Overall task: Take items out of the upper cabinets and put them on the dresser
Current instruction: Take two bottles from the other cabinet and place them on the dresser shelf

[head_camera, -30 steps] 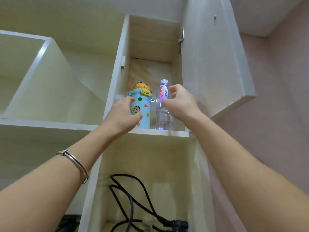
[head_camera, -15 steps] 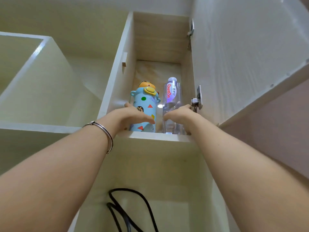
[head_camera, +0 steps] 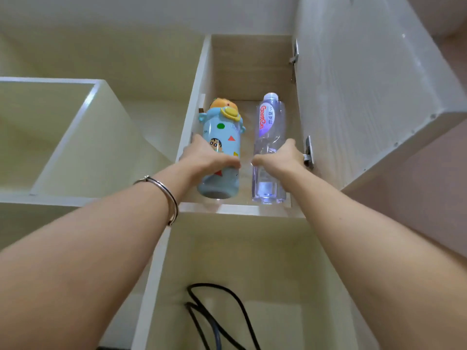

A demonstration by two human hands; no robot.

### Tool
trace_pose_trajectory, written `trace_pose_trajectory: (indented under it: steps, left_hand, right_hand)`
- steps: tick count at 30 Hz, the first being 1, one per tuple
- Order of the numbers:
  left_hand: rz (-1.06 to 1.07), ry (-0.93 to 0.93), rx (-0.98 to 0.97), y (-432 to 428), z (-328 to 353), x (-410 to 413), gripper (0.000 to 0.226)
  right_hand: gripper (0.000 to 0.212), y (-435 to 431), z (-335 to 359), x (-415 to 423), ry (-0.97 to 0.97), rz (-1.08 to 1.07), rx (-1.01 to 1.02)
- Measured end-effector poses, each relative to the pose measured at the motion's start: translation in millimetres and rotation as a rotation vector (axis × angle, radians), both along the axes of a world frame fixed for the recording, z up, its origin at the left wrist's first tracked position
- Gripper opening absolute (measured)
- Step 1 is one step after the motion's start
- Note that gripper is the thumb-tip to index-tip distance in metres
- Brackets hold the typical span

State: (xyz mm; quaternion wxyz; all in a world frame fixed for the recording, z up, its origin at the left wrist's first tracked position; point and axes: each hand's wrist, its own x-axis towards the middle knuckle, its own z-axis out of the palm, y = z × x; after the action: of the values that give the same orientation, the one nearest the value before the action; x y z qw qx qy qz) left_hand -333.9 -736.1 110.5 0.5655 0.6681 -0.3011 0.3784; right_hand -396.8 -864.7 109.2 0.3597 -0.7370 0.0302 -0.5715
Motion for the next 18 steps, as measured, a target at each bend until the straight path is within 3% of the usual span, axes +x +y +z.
trace_pose_trajectory:
  steps: [2, 7, 12, 14, 18]
  left_hand:
    - [-0.039, -0.049, -0.03, 15.7, 4.1, -17.2, 0.094]
    - [-0.055, -0.12, -0.035, 65.5, 2.2, -62.1, 0.075]
    - [0.051, -0.123, -0.003, 131.1, -29.0, -91.1, 0.073]
    - [0.119, -0.11, -0.029, 160.2, -47.0, -100.7, 0.069]
    - [0.29, -0.035, -0.078, 216.5, -92.5, -128.8, 0.081]
  right_hand:
    - [0.067, 12.3, 3.0, -9.1, -0.085, 0.04, 0.01]
    - [0.064, 49.9, 2.5, -29.8, -0.225, 0.183, 0.044]
    - [0.037, 86.3, -22.9, -45.3, -0.268, 0.452, 0.06]
    - [0.046, 101.4, -38.3, -45.0, -0.252, 0.544, 0.056]
    - [0.087, 140.1, -72.5, -40.1, -0.187, 0.704, 0.039]
